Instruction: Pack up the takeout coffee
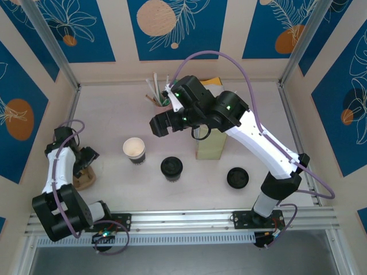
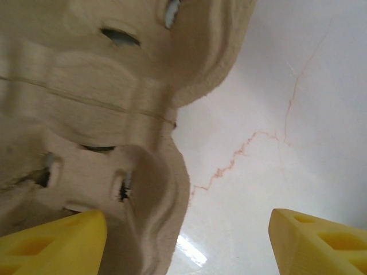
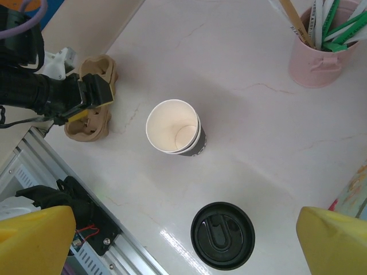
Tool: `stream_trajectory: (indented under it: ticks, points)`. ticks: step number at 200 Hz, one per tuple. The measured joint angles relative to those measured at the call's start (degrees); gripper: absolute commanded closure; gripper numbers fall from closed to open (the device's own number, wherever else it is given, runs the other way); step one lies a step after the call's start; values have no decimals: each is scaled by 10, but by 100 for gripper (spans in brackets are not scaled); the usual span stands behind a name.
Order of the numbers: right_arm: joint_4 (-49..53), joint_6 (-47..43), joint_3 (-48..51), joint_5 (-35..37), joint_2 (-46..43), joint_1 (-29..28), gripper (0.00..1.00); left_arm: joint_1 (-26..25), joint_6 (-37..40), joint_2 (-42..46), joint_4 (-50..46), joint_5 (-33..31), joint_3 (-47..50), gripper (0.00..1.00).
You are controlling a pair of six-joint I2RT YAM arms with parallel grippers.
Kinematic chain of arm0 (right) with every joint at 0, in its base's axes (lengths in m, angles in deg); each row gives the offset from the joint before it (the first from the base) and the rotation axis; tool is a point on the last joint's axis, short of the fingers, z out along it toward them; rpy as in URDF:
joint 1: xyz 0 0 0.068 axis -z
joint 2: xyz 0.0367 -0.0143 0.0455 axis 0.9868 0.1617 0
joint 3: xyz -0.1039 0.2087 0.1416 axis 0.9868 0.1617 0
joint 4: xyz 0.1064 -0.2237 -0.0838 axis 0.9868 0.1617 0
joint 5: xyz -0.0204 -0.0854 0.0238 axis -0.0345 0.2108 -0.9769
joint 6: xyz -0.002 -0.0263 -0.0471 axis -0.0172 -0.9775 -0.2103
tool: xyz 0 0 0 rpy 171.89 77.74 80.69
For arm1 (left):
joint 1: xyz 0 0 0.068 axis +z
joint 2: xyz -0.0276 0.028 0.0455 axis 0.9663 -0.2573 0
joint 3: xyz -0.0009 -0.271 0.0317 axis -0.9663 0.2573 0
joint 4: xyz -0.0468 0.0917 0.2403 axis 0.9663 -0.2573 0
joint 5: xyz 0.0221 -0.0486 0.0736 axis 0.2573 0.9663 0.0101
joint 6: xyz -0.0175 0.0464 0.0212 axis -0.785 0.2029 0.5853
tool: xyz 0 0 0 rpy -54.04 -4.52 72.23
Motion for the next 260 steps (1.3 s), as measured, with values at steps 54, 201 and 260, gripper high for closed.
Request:
stream_trajectory:
  ticks: [54,201,260]
  points:
    - [0,-3,0,-6,0,0,1,0,-15,-23,36,59,15,28]
    - [-5,-16,8,-40,3,16,1,-36,-42,64,17,54,-4,38]
    - [-31,-29,29,-69,10,17,1,21,-44,111,-42,-25,-4,56]
